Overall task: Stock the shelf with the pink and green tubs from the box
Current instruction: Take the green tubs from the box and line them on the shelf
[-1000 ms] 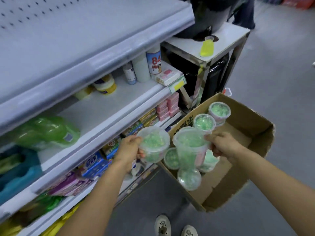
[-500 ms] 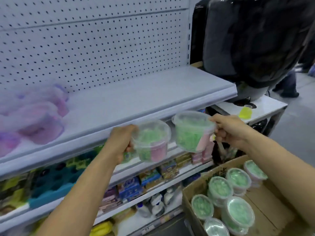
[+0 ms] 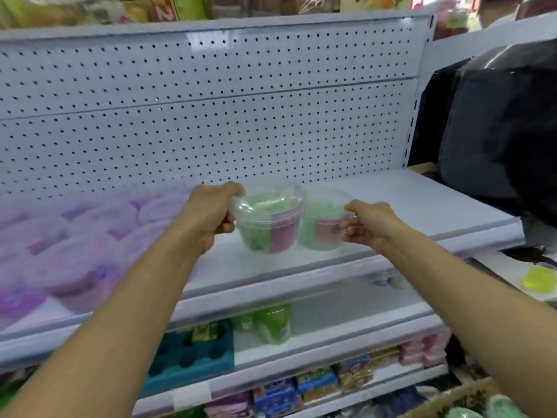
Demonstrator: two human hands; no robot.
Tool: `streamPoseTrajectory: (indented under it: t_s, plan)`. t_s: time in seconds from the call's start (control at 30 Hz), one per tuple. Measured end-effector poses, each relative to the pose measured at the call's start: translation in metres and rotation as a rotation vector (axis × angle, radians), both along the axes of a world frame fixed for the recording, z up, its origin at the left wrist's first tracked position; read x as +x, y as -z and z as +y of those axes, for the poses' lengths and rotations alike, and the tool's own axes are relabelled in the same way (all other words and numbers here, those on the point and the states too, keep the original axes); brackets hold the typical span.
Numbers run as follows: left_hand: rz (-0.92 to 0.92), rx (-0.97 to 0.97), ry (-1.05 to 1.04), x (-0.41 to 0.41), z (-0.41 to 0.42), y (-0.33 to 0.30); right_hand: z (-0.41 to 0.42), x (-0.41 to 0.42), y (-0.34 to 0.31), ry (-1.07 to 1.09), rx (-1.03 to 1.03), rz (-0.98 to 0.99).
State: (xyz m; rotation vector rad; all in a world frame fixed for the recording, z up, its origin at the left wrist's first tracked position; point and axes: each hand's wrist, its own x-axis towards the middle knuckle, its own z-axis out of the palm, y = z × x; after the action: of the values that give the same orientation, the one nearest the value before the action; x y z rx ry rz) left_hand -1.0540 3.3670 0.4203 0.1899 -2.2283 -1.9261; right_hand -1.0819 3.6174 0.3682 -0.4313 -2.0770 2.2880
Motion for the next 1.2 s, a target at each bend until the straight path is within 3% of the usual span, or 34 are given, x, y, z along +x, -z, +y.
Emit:
streamPoseTrajectory:
  t_s: [0.17, 0.23, 0.27, 0.33, 0.43, 0.53, 0.77, 1.1, 1.2]
  plan:
    - [-0.008, -0.035, -0.001, -0.032, -0.037, -0.014, -0.024, -0.028, -0.001, -0.102, 0.032, -0.004]
    - [-0.01, -0.05, -0.007, -0.042, -0.051, -0.016, -0.023, -0.035, 0.001, -0.126, 0.233, 0.026]
    - [-0.01, -0.054, -0.018, -0.046, -0.059, -0.017, -0.02, -0.038, 0.003, -0.109, 0.436, 0.085]
    - [-0.004, -0.051, -0.056, -0.053, -0.078, -0.022, -0.014, -0.042, 0.007, -0.1, 0.766, 0.31]
    - [0.004, 0.0, -0.122, -0.062, -0.109, -0.03, -0.021, -0.049, 0.012, -0.301, 0.791, 0.518]
    - [0.017, 0.052, -0.174, -0.068, -0.136, -0.039, -0.047, -0.063, 0.01, -0.343, 0.832, 0.512]
    - [0.032, 0.121, -0.205, -0.08, -0.176, -0.041, -0.137, -0.118, -0.001, -0.376, 1.213, 0.442]
    - [-0.022, 0.157, -0.167, -0.102, -0.199, -0.034, -0.189, -0.168, -0.016, -0.426, 1.356, 0.266]
    - [-0.027, 0.158, -0.141, -0.101, -0.195, -0.036, -0.186, -0.16, -0.026, -0.405, 1.305, 0.288]
